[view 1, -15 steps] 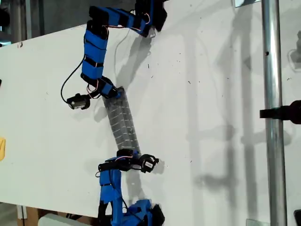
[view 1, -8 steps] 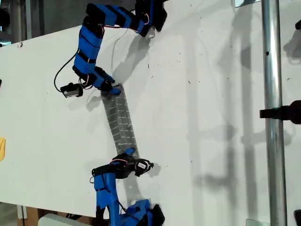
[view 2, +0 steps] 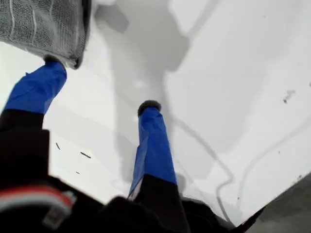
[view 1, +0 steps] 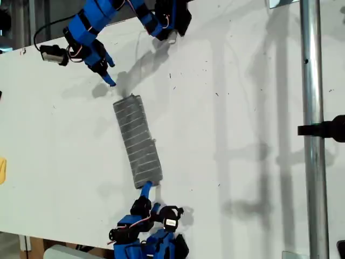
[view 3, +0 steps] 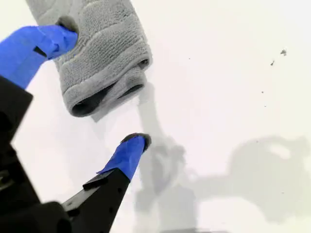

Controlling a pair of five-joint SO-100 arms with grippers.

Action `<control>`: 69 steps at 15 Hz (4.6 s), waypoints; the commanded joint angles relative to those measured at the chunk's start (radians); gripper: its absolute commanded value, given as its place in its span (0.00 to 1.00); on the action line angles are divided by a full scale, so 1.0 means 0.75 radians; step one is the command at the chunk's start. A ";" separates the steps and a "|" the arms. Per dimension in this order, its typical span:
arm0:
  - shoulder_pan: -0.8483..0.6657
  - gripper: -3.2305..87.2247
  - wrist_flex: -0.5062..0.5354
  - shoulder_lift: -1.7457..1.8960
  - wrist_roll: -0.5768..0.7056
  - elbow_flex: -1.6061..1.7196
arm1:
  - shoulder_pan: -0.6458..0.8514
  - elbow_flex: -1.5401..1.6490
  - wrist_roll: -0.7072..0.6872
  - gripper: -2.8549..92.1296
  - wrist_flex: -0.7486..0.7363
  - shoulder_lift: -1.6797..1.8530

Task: Grasp corners of a towel and fold twice.

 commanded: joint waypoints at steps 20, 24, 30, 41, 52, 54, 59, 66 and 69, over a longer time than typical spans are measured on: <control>0.337 0.01 -0.305 1.460 0.096 0.927 | -0.385 -0.061 0.376 0.51 -0.593 -0.597; 0.315 0.01 -0.260 1.460 0.131 0.920 | -0.585 -0.356 0.616 0.48 -0.560 -0.900; 0.303 0.01 -0.247 1.460 0.166 0.906 | -0.742 -0.605 0.667 0.05 -0.477 -1.057; 0.295 0.01 -0.262 1.460 0.215 0.890 | -0.949 -0.607 0.677 0.03 0.129 -0.215; 0.247 0.03 -0.299 1.460 0.160 0.998 | -0.820 -0.526 0.423 0.49 -0.593 0.055; 0.239 0.09 -0.311 1.460 0.141 1.031 | -0.708 -0.172 0.522 0.08 -0.444 0.391; 0.215 0.09 -0.180 1.458 0.076 1.035 | -0.659 1.041 0.886 0.03 -0.162 1.485; 0.221 0.09 -0.178 1.456 0.847 1.035 | -0.853 1.323 1.295 0.20 0.057 1.831; 0.221 0.08 -0.178 1.456 0.847 1.035 | -0.914 1.323 1.295 0.20 0.057 1.831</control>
